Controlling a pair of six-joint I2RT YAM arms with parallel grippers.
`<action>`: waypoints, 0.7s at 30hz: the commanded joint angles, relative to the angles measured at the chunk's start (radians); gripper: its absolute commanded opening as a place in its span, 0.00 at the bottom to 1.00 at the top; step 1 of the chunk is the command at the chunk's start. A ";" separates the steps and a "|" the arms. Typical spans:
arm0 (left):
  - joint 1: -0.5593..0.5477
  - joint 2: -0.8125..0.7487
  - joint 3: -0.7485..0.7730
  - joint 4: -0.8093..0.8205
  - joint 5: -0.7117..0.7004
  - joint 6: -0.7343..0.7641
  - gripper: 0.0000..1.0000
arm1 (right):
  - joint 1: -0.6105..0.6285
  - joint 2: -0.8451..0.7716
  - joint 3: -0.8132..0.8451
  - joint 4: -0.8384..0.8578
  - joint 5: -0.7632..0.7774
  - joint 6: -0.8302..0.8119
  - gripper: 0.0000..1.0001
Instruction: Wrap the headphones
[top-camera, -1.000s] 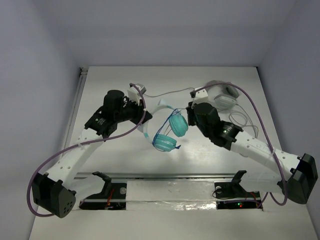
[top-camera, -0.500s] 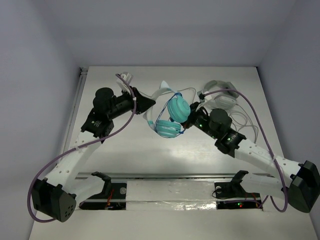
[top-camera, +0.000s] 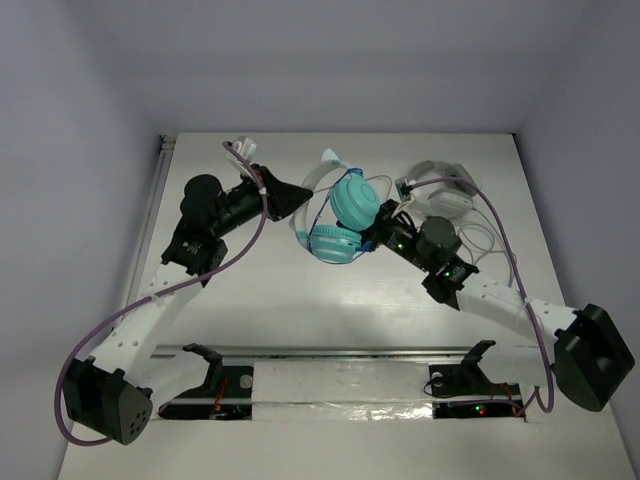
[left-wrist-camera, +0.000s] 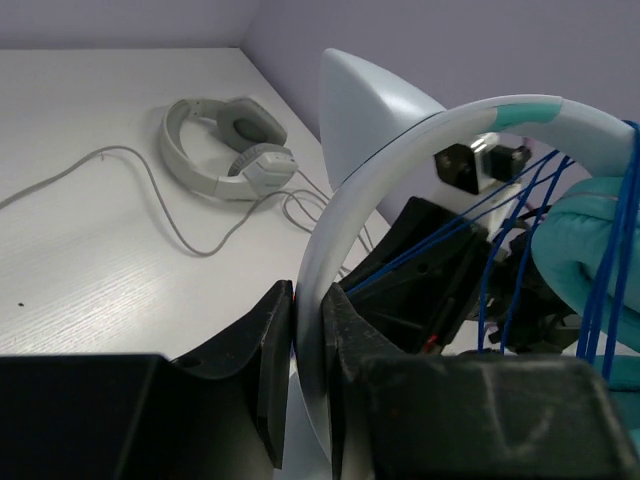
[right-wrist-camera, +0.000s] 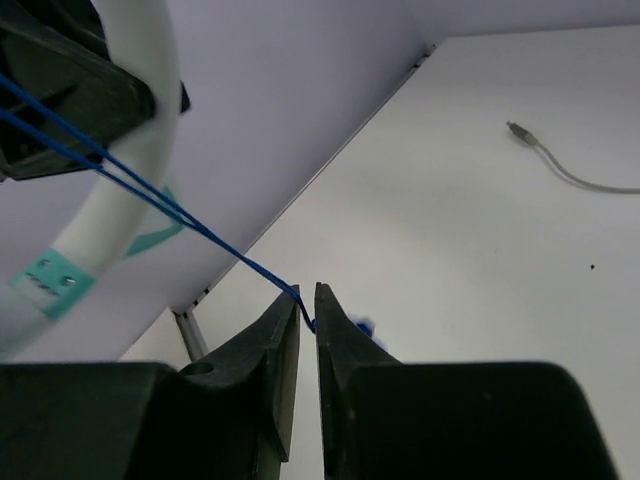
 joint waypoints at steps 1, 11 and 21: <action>-0.005 -0.034 0.054 0.168 0.011 -0.073 0.00 | -0.009 0.048 -0.007 0.066 -0.042 0.012 0.18; -0.024 -0.035 0.086 0.128 -0.028 -0.051 0.00 | -0.009 0.090 -0.002 0.107 -0.048 0.009 0.21; -0.024 -0.048 0.046 0.166 -0.211 -0.120 0.00 | -0.009 0.058 -0.102 0.173 -0.069 0.105 0.00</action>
